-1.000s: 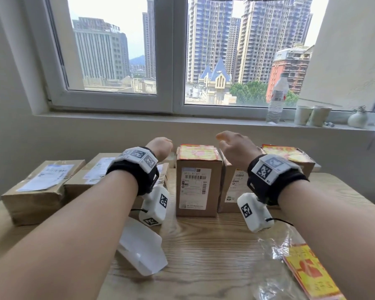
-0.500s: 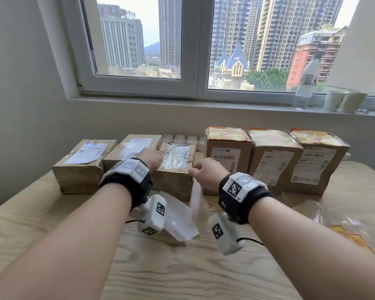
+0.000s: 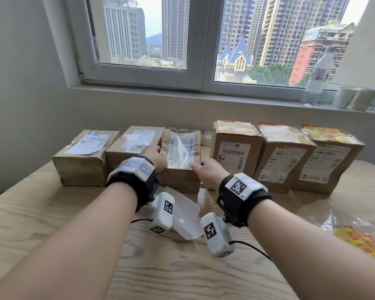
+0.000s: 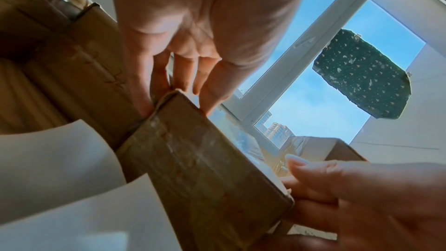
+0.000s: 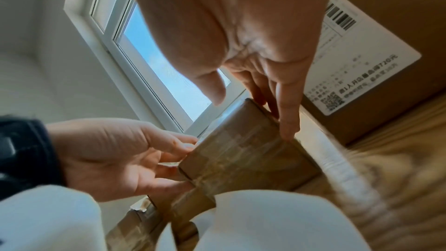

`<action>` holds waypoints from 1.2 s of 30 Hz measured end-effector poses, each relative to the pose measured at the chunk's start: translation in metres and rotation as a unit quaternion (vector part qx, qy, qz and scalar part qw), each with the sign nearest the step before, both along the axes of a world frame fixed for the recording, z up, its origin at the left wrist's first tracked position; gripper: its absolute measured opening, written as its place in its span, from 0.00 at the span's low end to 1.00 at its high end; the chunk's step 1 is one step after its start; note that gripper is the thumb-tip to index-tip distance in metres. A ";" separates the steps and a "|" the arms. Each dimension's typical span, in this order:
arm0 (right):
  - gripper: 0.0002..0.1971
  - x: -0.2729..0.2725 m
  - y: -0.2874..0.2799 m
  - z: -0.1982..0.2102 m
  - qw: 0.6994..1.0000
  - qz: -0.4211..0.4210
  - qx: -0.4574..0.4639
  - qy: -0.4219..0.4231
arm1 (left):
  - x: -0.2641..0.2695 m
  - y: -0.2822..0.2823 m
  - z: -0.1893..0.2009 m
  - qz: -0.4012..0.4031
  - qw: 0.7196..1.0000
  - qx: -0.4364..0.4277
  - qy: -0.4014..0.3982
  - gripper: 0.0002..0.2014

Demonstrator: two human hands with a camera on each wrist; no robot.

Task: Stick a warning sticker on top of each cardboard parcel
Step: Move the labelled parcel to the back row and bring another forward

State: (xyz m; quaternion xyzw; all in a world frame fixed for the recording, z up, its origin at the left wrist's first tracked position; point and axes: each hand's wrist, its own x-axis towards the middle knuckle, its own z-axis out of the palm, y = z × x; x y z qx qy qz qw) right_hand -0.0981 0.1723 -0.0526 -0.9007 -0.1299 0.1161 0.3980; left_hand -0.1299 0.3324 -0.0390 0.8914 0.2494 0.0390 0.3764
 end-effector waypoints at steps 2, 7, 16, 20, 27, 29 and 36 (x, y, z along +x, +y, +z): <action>0.16 -0.002 0.000 0.004 1.000 -0.004 0.023 -0.012 | -0.004 0.001 0.002 0.001 0.999 -0.038 -0.029 0.30; 0.21 -0.016 -0.005 0.020 0.997 -0.009 0.070 -0.023 | -0.024 -0.005 0.024 0.028 0.998 -0.032 -0.043 0.48; 0.21 -0.060 -0.036 0.060 0.990 0.020 0.085 -0.115 | -0.077 -0.019 0.070 0.034 0.984 -0.110 -0.135 0.46; 0.15 -0.074 -0.057 0.068 0.988 0.001 0.064 -0.143 | -0.094 -0.037 0.078 0.009 0.977 -0.156 -0.144 0.36; 0.24 -0.085 -0.116 0.058 0.990 -0.047 0.032 -0.129 | -0.102 -0.075 0.067 -0.052 0.965 -0.223 -0.125 0.34; 0.23 -0.086 -0.132 0.054 0.991 -0.058 0.030 -0.116 | -0.099 -0.090 0.059 -0.072 0.962 -0.234 -0.118 0.36; 0.25 -0.081 -0.167 0.029 0.993 -0.093 0.019 -0.075 | -0.085 -0.126 0.026 -0.104 0.959 -0.248 -0.091 0.46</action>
